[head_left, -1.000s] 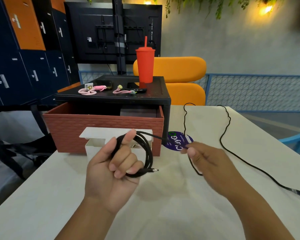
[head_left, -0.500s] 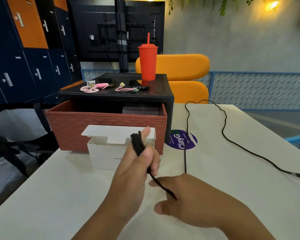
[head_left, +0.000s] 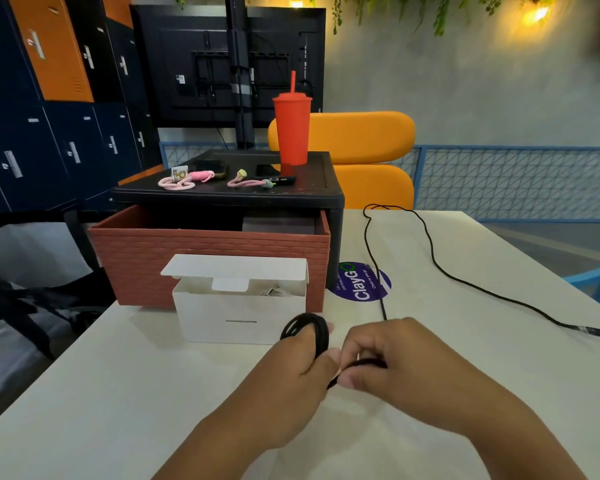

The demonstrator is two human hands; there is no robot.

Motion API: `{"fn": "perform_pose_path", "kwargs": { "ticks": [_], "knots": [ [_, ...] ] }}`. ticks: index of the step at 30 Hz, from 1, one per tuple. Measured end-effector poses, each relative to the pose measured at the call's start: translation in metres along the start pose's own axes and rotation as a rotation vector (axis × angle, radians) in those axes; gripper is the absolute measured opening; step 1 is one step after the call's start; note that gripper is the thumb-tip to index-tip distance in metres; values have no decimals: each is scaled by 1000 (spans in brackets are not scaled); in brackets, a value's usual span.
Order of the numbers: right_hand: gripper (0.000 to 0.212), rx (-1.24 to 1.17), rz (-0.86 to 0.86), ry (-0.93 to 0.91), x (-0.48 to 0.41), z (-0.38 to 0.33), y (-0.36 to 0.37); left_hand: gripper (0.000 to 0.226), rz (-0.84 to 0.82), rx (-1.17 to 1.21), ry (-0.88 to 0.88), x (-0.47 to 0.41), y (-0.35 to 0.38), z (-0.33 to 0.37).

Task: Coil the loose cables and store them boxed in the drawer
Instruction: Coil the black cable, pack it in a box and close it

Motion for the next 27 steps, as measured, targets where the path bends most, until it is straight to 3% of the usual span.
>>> {"fn": "perform_pose_path", "kwargs": {
  "ticks": [2, 5, 7, 10, 17, 23, 27],
  "knots": [
    [20, -45, 108, -13, -2, 4, -3, 18, -69, 140, -30, 1, -1, 3],
    [24, -17, 290, -65, -4, 13, -8, 37, -165, 316, -83, 2, -5, 7],
    [25, -30, 356, -140, -6, 16, -10, 35, -225, 423, -92, 4, -7, 12],
    [25, -122, 378, -229, -7, 15, -8, 18, -249, 532, -87, 6, -11, 15],
    [22, -271, 463, -165, -12, 34, -9, 16, -404, 931, 63, 8, -15, 11],
    [35, -67, 392, -49, -17, 45, -6, 27, -643, 1243, 210, 4, -10, 7],
    [29, 37, 382, -24, -21, 42, -3, 33, -659, 1420, 252, 3, -12, 8]
  ]
}}
Point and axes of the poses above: each hand's wrist, its own x-axis away from the middle knuckle, its own y-axis out of the palm, z = x × y, the point moved 2 cm from there along -x, towards the middle knuckle, and after that the axes turned 1 degree about y, right-handed, at the moved point
